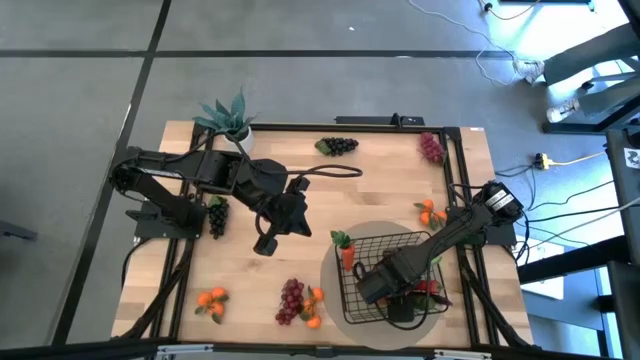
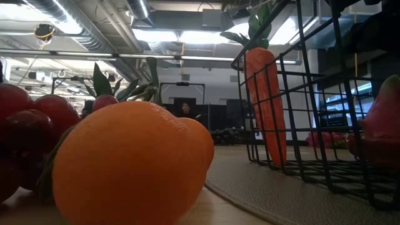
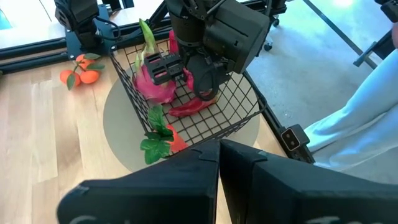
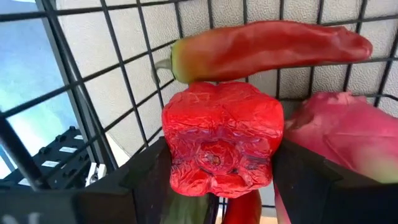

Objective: Build produce basket
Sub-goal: Put the bell pepper into the wire basket

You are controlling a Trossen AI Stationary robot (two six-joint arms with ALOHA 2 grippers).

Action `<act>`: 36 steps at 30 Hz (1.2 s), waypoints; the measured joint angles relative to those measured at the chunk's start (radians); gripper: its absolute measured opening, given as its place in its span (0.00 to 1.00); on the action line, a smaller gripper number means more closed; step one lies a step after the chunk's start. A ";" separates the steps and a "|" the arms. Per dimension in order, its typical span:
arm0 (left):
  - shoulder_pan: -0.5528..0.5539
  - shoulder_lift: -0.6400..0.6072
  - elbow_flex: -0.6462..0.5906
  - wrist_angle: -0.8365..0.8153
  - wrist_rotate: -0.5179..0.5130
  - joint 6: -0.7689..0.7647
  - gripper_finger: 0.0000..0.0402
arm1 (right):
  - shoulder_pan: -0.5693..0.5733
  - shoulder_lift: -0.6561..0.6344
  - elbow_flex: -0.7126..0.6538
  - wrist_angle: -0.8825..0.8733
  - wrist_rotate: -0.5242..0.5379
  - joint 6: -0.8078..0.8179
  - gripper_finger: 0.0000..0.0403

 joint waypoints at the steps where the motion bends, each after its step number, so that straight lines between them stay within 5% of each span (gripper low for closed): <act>1: 0.000 0.000 0.000 0.000 0.000 0.000 0.00 | 0.000 0.000 0.000 0.000 0.000 0.000 0.59; 36: 0.000 0.000 0.000 0.000 0.000 0.000 0.00 | 0.000 0.000 0.000 0.021 -0.008 0.027 0.59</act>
